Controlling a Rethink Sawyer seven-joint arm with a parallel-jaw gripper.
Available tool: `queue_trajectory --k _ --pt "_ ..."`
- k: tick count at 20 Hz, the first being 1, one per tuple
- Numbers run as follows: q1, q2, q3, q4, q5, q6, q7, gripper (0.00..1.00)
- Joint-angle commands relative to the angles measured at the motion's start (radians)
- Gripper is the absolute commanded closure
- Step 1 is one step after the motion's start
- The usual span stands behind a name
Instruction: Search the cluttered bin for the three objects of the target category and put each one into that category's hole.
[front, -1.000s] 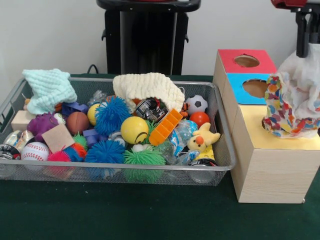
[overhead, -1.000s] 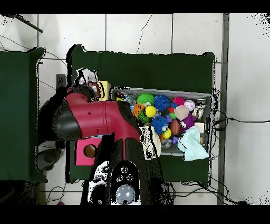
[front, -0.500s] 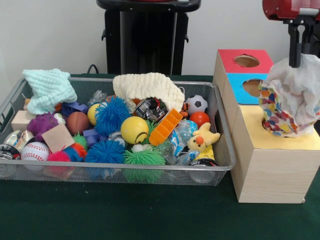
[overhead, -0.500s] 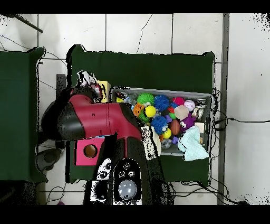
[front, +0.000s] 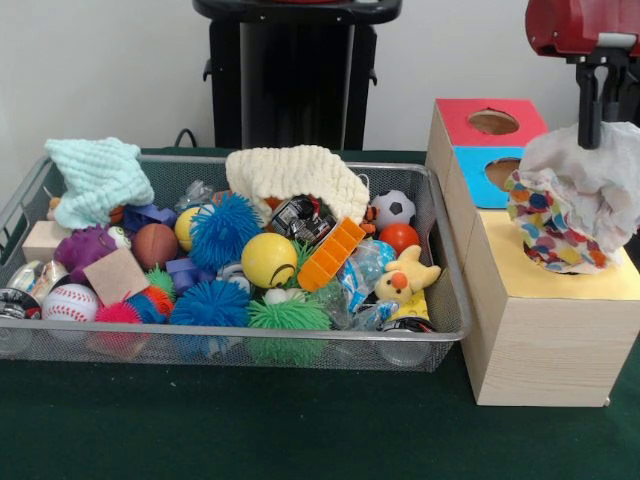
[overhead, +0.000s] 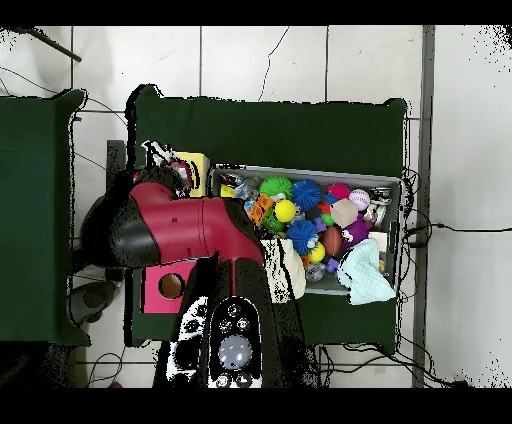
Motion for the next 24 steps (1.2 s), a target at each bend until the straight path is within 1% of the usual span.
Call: queue_trajectory --k 1,7,15,19,24 --pt "-0.002 0.055 -0.015 0.135 -0.049 -0.092 0.179 1.00" --pt "0.000 0.077 -0.025 0.143 -0.053 -0.144 0.173 1.00" --pt "0.003 0.101 -0.036 0.143 -0.053 -0.182 0.161 1.00" --pt "0.024 0.120 -0.062 0.137 -0.048 -0.199 0.173 1.00" --pt "0.052 0.132 -0.084 0.124 -0.023 -0.200 0.190 1.00"
